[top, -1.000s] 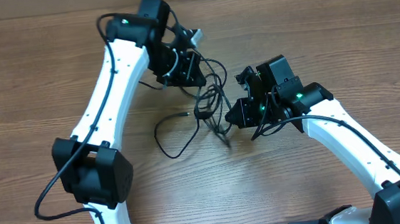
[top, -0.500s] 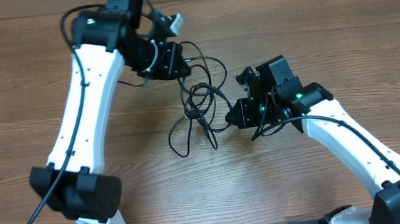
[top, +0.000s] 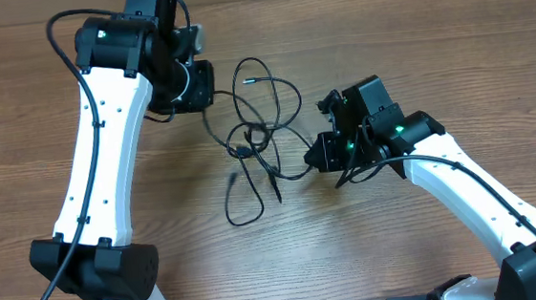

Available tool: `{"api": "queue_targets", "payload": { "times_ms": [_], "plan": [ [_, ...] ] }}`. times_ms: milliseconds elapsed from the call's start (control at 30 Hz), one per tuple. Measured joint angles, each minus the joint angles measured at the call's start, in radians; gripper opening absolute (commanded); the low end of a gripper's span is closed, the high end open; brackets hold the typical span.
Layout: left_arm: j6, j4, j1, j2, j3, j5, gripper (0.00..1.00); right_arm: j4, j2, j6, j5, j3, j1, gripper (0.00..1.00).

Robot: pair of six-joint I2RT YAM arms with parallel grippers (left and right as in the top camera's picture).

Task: Untangle cables

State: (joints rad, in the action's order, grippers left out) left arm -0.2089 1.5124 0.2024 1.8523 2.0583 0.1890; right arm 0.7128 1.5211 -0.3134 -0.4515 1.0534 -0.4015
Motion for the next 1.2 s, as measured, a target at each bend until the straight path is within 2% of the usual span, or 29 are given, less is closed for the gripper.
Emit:
{"api": "queue_targets", "payload": {
  "times_ms": [200,633,733,900,933,967,1033,1067,1200],
  "plan": [
    [-0.129,0.055,0.001,0.0,0.002,-0.194,0.04,0.013,0.0,-0.091,0.101,0.0,-0.003,0.04],
    [-0.24,0.1,0.009,0.0,0.002,-0.381,0.04,0.057,0.0,-0.256,0.243,0.0,-0.014,0.05],
    [-0.268,0.113,0.004,0.0,0.002,-0.44,0.04,0.077,0.0,-0.306,0.297,0.0,-0.013,0.19],
    [-0.288,0.119,-0.007,0.0,0.003,-0.493,0.04,0.075,0.0,-0.351,0.345,0.0,-0.013,0.24],
    [-0.29,0.12,-0.008,0.0,0.003,-0.497,0.04,0.075,0.0,-0.356,0.349,0.0,-0.013,0.27],
    [-0.291,0.122,-0.008,0.0,0.003,-0.504,0.04,0.075,0.0,-0.363,0.353,0.0,-0.013,0.35],
    [-0.291,0.123,-0.008,0.0,0.003,-0.52,0.04,0.076,0.0,-0.378,0.36,0.0,-0.012,0.6],
    [-0.291,0.126,-0.009,0.0,0.004,-0.533,0.04,0.08,0.0,-0.38,0.367,0.0,-0.012,0.65],
    [-0.301,0.141,-0.017,0.0,0.004,-0.576,0.04,0.081,0.0,-0.378,0.377,0.0,-0.012,0.65]
  ]
}}
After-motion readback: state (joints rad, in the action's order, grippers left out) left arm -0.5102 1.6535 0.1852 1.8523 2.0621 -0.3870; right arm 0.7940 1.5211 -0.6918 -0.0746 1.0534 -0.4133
